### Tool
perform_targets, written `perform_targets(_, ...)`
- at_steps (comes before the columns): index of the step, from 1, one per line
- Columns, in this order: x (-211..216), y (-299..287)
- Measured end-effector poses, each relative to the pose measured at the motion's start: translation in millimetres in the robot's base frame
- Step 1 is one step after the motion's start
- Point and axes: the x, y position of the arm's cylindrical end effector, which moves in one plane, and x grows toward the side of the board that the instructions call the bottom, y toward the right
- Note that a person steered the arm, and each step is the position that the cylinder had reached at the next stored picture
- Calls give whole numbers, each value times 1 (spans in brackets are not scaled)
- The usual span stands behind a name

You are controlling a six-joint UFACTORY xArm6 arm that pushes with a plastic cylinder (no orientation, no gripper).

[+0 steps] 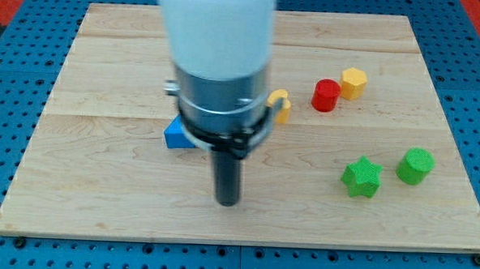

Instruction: Move the green star to the right of the blue cube

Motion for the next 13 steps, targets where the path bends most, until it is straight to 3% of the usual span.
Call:
perform_targets(2, 20, 132)
perform_targets(4, 23, 210)
perform_targets(7, -23, 189)
perform_targets(13, -23, 110)
